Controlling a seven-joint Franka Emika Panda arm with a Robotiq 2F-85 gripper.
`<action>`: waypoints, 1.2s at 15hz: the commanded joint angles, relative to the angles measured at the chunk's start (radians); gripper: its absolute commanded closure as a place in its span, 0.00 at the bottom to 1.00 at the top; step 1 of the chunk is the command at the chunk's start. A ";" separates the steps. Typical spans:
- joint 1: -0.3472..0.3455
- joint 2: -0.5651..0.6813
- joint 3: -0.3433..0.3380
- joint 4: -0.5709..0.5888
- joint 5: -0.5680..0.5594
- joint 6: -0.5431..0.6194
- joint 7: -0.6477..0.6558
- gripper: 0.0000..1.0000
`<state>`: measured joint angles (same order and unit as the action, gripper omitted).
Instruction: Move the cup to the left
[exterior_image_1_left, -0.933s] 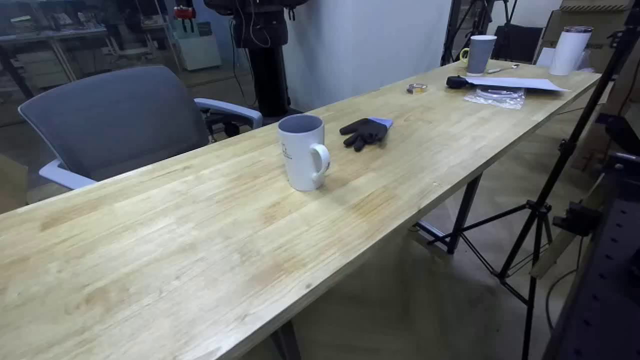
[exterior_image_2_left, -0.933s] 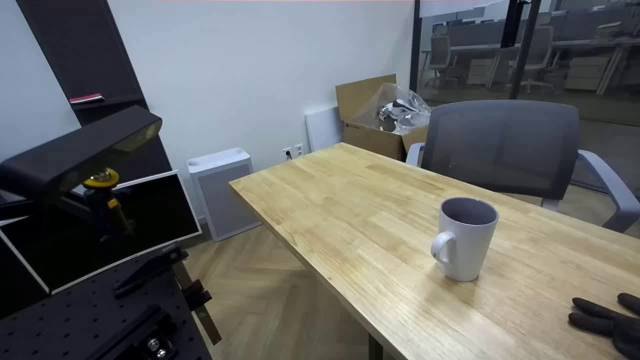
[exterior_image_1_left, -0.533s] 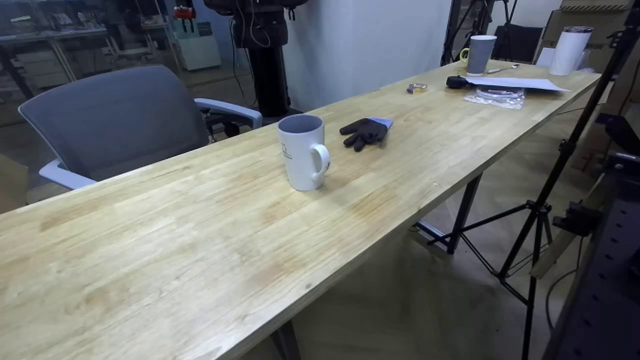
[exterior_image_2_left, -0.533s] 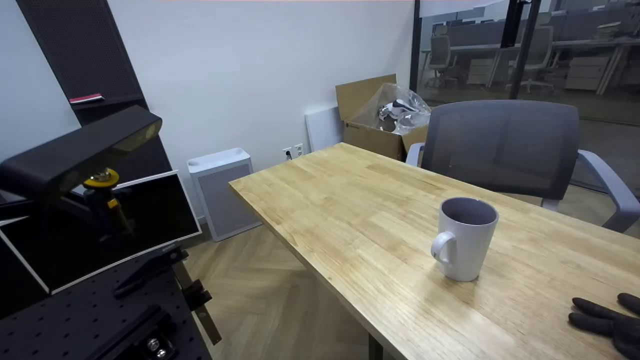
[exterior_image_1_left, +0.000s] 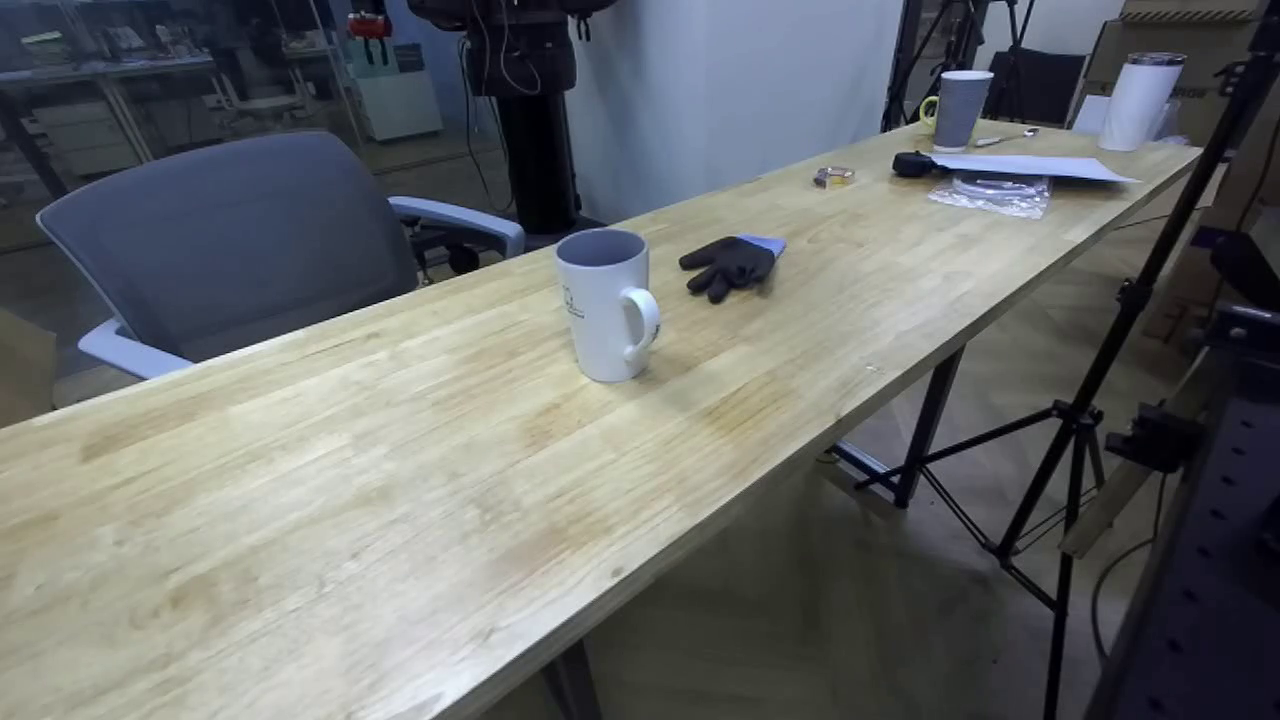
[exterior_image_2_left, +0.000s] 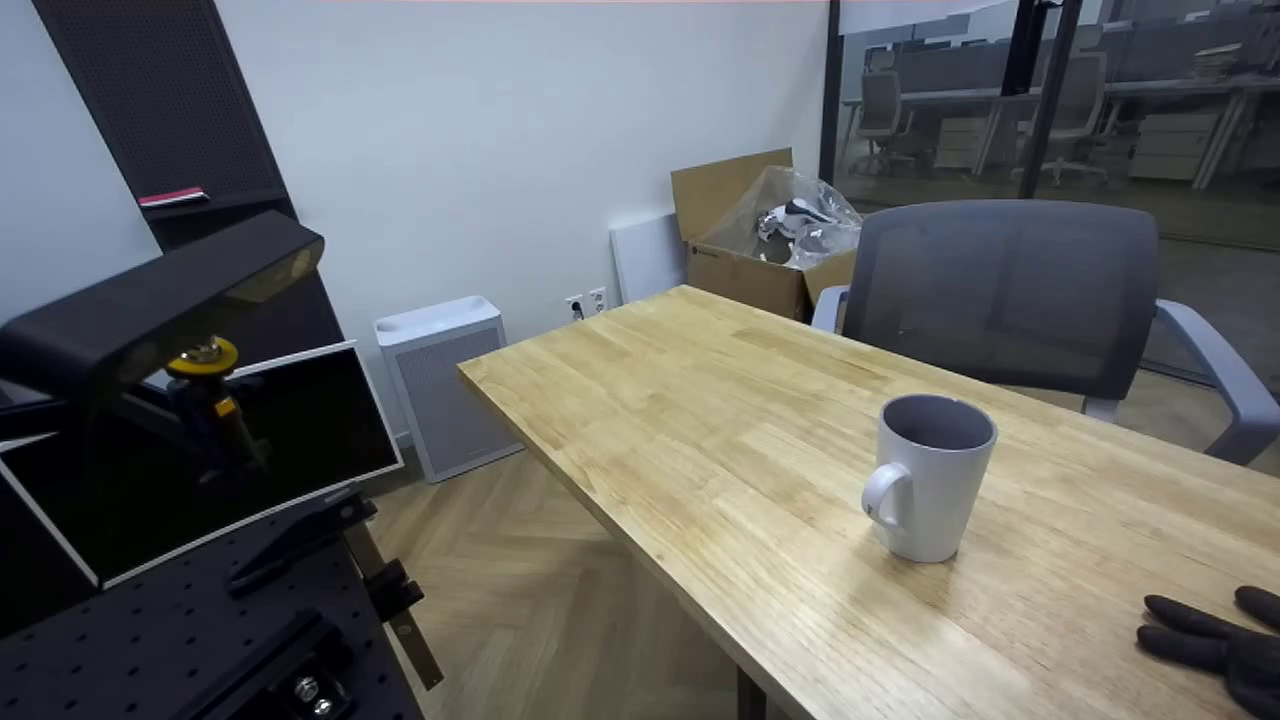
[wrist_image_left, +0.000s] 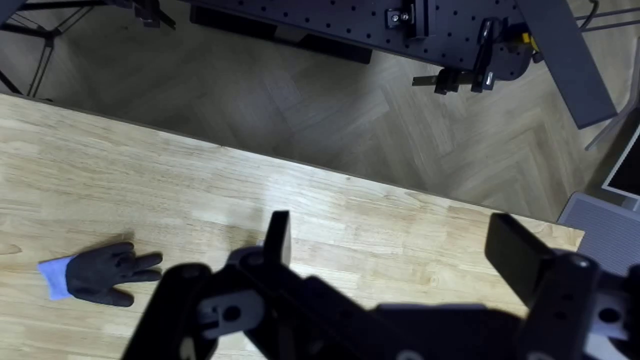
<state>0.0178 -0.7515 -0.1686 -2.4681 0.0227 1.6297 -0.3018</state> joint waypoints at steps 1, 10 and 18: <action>-0.007 0.002 0.005 0.002 0.004 -0.002 -0.004 0.00; -0.002 0.053 0.016 -0.002 -0.014 0.048 -0.016 0.00; -0.007 0.251 0.017 0.034 -0.001 0.318 -0.011 0.00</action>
<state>0.0168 -0.5800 -0.1608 -2.4781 0.0179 1.8917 -0.3190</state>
